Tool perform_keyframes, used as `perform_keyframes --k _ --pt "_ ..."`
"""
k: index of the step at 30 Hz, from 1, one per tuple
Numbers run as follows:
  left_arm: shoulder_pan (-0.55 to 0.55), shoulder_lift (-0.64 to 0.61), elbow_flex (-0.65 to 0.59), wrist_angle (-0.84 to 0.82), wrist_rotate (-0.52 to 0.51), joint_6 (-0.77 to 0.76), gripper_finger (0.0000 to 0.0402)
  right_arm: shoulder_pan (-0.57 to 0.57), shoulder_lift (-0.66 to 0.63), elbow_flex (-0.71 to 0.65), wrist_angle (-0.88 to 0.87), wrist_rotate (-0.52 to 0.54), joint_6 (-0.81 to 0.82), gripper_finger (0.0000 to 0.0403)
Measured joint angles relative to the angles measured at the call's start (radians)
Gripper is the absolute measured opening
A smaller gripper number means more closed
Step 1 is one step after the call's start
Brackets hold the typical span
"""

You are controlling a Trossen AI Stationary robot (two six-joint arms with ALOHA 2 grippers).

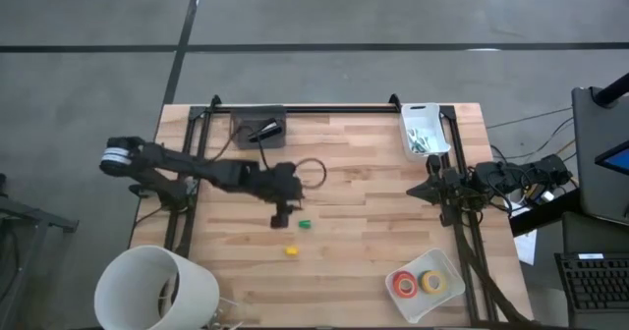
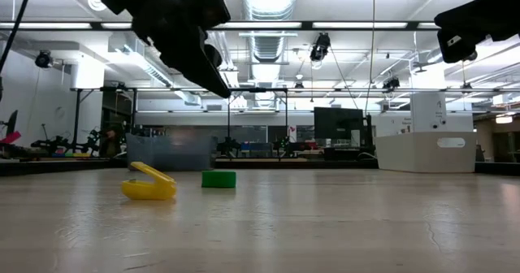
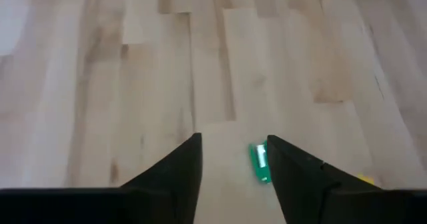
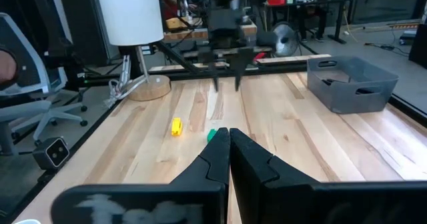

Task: Pick and place Stapler, Stapler remover, tape
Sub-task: Put the small green stapler into the black bin

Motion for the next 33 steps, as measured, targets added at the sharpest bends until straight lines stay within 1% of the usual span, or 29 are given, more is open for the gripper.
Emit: perform_keyframes --k 3,6,8,16,28,33 --pt "-0.045 0.03 -0.001 0.011 -0.05 -0.035 0.0197 0.0 0.0 0.0 0.0 0.0 0.0 0.0008" --pt "-0.063 0.064 -0.001 0.035 -0.061 -0.059 0.022 0.0 0.0 0.0 0.0 0.0 0.0 0.0008" --pt "-0.068 0.093 -0.001 0.048 -0.059 -0.074 0.0227 0.0 0.0 0.0 0.0 0.0 0.0 0.0008" --pt "-0.074 0.21 -0.001 0.072 -0.045 -0.097 0.0229 0.0 0.0 0.0 0.0 0.0 0.0 0.0008" --pt "-0.119 0.315 0.002 0.16 -0.043 -0.105 0.0229 0.0 0.0 0.0 0.0 0.0 0.0 0.0008" --pt "-0.117 0.342 0.002 0.164 -0.092 -0.113 0.0223 0.0 0.0 0.0 0.0 0.0 0.0 0.0008"
